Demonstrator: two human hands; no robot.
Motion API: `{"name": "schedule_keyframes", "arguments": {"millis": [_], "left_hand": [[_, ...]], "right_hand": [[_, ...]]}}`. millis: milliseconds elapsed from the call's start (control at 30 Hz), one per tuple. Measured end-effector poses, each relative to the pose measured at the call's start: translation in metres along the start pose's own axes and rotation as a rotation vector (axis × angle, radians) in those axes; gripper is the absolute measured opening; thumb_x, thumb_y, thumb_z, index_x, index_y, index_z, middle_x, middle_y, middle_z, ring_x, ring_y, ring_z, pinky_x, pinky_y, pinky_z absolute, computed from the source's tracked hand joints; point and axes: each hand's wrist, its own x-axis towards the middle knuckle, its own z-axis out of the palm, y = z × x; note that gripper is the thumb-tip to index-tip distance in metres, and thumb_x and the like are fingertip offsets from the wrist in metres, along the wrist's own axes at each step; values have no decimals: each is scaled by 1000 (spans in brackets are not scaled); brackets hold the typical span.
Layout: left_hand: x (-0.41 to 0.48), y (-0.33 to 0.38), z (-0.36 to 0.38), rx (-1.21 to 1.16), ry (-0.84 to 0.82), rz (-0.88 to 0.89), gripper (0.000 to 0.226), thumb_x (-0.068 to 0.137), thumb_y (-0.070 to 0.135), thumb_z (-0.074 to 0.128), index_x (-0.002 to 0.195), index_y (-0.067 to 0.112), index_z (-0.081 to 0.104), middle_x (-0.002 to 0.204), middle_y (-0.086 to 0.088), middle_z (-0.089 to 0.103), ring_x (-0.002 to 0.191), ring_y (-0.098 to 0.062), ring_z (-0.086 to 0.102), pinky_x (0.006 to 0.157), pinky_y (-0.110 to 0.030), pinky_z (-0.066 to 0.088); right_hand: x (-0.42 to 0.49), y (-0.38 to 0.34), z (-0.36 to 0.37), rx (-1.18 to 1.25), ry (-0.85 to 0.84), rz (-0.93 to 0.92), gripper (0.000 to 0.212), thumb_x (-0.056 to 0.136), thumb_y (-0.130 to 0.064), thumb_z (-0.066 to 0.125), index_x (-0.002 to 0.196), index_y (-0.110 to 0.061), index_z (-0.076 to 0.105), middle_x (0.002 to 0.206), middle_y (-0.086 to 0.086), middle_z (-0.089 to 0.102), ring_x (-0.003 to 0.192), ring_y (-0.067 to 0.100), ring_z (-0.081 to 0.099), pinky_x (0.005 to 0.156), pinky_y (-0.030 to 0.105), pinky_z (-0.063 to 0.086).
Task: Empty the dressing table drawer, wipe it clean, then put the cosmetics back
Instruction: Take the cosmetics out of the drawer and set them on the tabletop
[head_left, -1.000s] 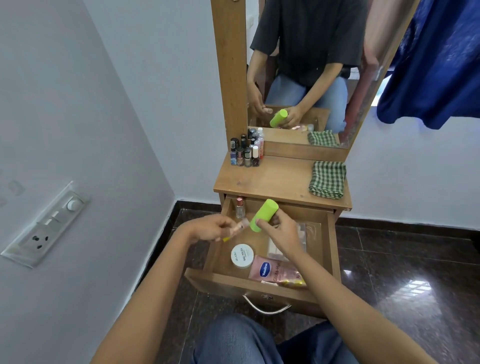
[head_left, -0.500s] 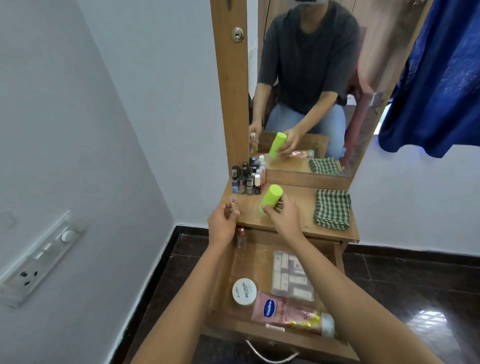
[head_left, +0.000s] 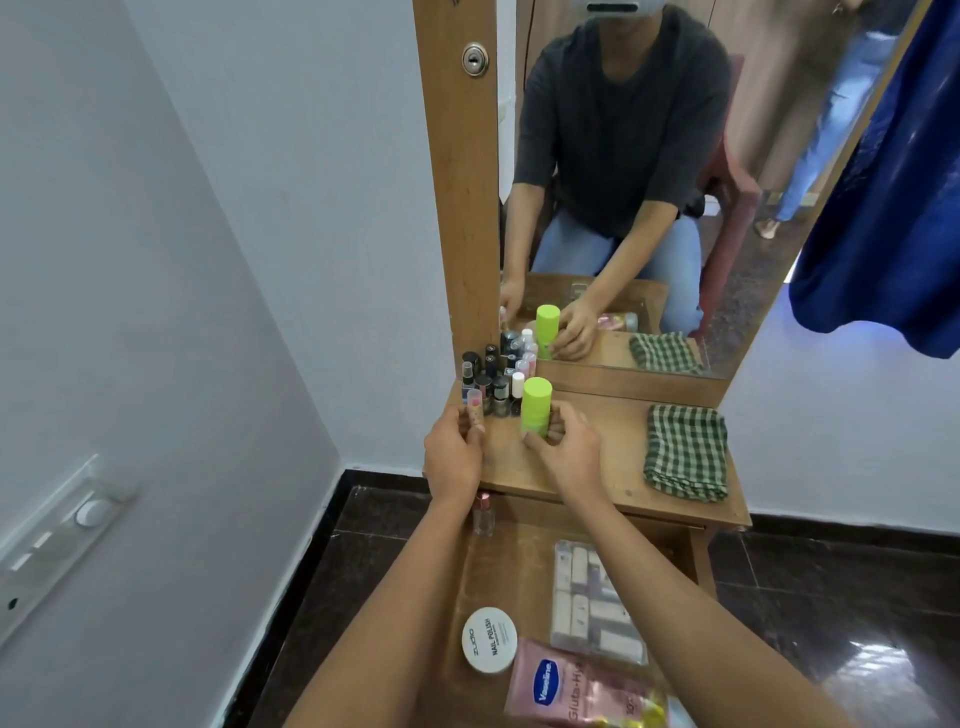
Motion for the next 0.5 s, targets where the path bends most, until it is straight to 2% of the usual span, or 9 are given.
{"name": "schedule_keyframes", "arguments": {"millis": [100,300,500], "left_hand": [[3,-1,4,4,31,-2,14,92,18,61,105,14,61,96,1,68,87,-13,63,77,-31,53],[5,-7,9,45,74,54,9,93,19,57,102,18,58,93,5,66,86,-13,61,75,-31,50],[12,-9,7,79,102,41,13,94,15,56,107,16,56,99,2,65,87,-14,59,75,-27,48]], "right_hand": [[3,0,7,3,-16,9,36,71,-10,79,102,-15,61,96,0,61,78,-1,55,67,4,42],[2,-6,21,35,-21,10,31,71,-12,78,96,-17,61,89,-2,64,78,7,58,69,16,46],[0,-13,38,62,-5,27,31,72,-13,79,95,-16,58,84,-4,63,73,0,56,68,18,48]]}}
